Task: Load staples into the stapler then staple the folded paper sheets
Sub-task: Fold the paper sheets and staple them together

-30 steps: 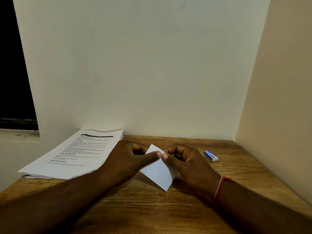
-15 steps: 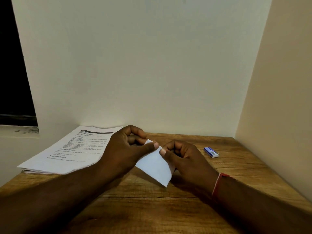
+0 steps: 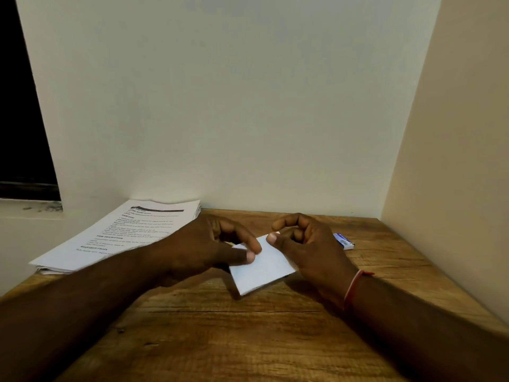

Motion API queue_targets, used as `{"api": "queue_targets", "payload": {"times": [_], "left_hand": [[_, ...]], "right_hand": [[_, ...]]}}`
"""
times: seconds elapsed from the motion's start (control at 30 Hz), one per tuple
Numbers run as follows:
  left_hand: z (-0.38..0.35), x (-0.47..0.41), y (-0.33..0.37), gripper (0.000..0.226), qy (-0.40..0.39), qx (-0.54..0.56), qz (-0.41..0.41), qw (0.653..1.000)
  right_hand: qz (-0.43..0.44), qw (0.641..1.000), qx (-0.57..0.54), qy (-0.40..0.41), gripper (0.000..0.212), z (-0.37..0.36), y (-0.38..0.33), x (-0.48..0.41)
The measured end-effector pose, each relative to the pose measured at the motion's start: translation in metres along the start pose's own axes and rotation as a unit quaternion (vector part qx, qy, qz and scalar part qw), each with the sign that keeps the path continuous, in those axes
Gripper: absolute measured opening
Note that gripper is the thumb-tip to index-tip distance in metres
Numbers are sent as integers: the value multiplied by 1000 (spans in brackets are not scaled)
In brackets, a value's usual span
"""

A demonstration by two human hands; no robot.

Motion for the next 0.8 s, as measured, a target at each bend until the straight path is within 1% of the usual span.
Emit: {"api": "queue_targets", "payload": {"times": [0.07,0.13,0.2,0.23,0.27,0.3,0.37,0.43,0.5,0.57,0.63,0.7,0.77,0.8], "left_hand": [[-7,1,0,21,-30,-58,-14,998],[-9,2,1,26,-25,-78,-28,996],[1,0,2,25,34,-63,-39,997],[10,-2,1,25,71,-38,-47,996],[20,-5,-1,24,104,1,-53,993],[31,-8,-5,24,132,49,-57,988],[52,-14,-14,25,158,153,-57,974],[69,-20,-25,25,169,217,-55,960],[79,-23,-34,23,179,233,-56,954],[81,-24,-41,22,187,240,-62,951],[78,-25,-47,21,192,242,-66,949],[73,-26,-49,22,195,230,-67,951],[70,-26,-50,21,192,215,-68,955],[69,-26,-50,21,187,214,-69,956]], "right_hand": [[19,999,27,-28,18,-5,-2,3],[25,999,17,-27,13,-7,-5,4],[21,998,-52,2,15,-1,-1,0],[24,997,-71,19,19,4,1,-4],[27,997,-63,34,21,10,4,-7],[29,998,-39,45,20,14,6,-10],[17,998,22,47,17,18,12,-11],[-10,996,89,24,25,13,18,-9],[-24,989,143,-8,38,4,20,-6],[-6,974,224,-34,50,-5,16,-4],[10,958,282,-59,57,-12,14,-5],[-9,957,282,-63,51,-15,15,-6],[-39,963,265,-41,44,-17,17,-9],[-49,961,270,-32,45,-19,17,-11]]}}
Point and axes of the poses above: each hand's wrist, its own x-axis away from the middle knuckle, its own z-axis out of the back of the hand, y = z × x, the point moved 7 cm from there along -x, towards the middle knuckle, and after that the axes turned 2 degrees about z, right-handed, at the moved point
